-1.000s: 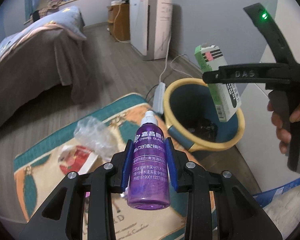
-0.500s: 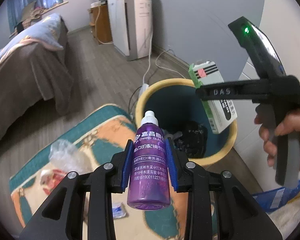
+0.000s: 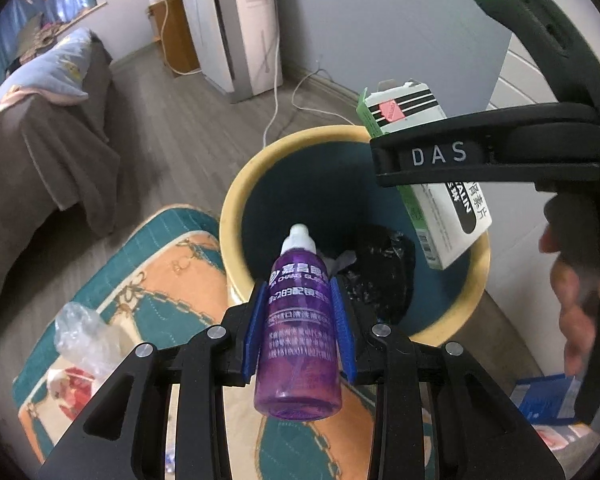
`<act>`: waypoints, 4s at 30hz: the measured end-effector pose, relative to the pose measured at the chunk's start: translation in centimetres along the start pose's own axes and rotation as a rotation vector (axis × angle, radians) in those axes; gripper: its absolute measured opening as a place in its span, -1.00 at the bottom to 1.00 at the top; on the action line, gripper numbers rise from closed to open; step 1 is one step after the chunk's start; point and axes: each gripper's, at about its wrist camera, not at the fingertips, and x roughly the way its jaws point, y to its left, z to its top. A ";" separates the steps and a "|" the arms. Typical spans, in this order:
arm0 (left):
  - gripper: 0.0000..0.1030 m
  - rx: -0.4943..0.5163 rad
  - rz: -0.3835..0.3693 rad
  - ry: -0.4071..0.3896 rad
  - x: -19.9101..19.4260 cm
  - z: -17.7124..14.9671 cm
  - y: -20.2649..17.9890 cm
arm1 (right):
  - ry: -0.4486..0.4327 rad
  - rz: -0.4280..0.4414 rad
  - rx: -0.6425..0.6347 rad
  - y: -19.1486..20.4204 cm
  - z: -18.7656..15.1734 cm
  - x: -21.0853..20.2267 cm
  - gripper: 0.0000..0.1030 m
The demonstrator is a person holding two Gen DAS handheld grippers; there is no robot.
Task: Collect trash
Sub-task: 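Open the right tool to drop the box while the left drops the purple bottle into the bin, then move both open tools back over the cushion toward the tube and wrapper, then grasp the small COLTALIN tube with the right tool while the left grasps the pink wrapper, then carry the tube and pink wrapper over the bin with both tools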
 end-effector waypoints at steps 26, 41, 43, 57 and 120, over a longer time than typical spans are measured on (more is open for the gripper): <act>0.80 -0.235 0.210 -0.093 -8.7 -8.2 12.4 | -0.138 -0.002 -0.096 9.5 -2.3 -4.7 0.89; 0.83 -0.405 0.361 -0.027 -13.1 -17.0 21.9 | -0.018 0.054 -0.312 17.0 -7.3 -3.8 0.89; 0.83 -0.401 0.368 -0.021 -12.9 -17.2 22.2 | -0.017 0.061 -0.353 17.8 -8.0 -3.7 0.89; 0.83 -0.411 0.346 0.006 -12.9 -18.4 23.9 | 0.123 0.165 -0.528 20.8 -12.0 -0.6 0.89; -0.97 -0.169 0.091 0.006 -8.3 -16.3 17.2 | 0.105 0.260 -0.500 18.5 -7.8 -3.4 -0.56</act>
